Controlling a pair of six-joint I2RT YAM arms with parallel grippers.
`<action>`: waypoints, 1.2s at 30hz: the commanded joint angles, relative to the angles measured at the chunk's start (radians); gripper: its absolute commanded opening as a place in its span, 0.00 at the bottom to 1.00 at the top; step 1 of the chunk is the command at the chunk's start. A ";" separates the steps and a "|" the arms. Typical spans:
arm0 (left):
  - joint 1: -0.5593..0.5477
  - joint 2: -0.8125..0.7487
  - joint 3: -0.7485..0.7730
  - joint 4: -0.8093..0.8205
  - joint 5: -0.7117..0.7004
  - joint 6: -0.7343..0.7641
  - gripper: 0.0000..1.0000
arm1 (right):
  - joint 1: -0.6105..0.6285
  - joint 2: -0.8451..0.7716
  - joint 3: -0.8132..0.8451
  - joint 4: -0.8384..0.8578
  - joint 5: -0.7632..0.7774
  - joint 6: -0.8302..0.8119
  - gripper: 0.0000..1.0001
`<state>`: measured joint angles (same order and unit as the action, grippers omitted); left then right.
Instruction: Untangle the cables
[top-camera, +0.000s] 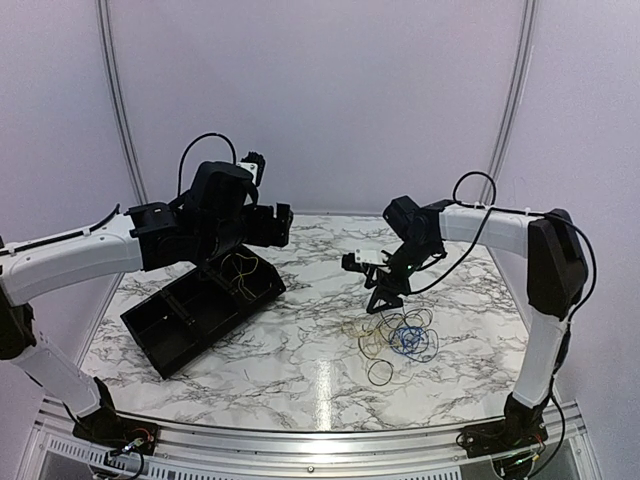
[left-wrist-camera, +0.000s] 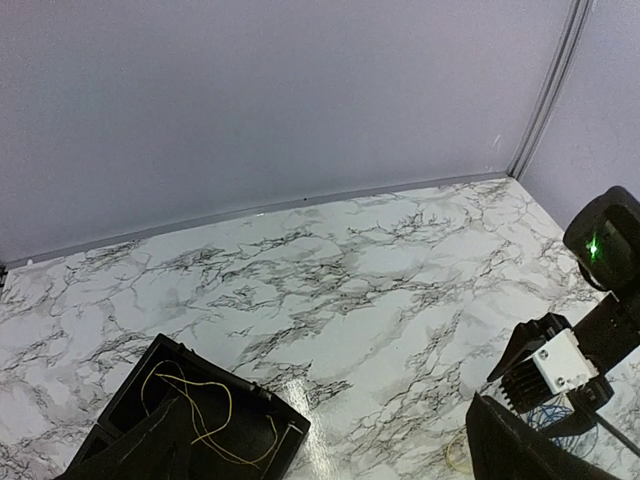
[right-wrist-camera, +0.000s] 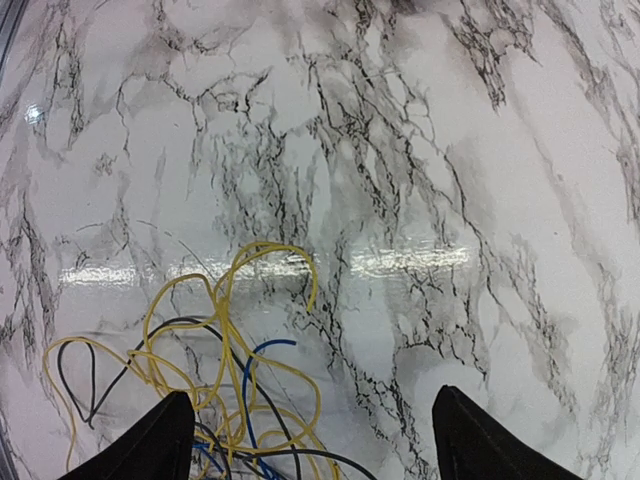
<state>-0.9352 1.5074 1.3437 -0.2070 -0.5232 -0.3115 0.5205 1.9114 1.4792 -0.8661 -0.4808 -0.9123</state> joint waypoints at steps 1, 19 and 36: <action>-0.001 -0.059 -0.021 0.074 0.023 -0.028 0.99 | 0.042 0.013 0.043 -0.053 -0.009 -0.051 0.81; 0.005 -0.057 -0.109 0.014 -0.107 -0.056 0.99 | 0.050 0.027 0.055 -0.061 -0.005 0.025 0.04; -0.029 0.277 -0.027 0.434 0.675 0.115 0.76 | 0.050 -0.172 0.341 -0.335 -0.116 0.186 0.00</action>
<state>-0.9508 1.6833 1.2026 0.1078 -0.0162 -0.2520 0.5640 1.7554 1.7809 -1.1172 -0.5655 -0.7891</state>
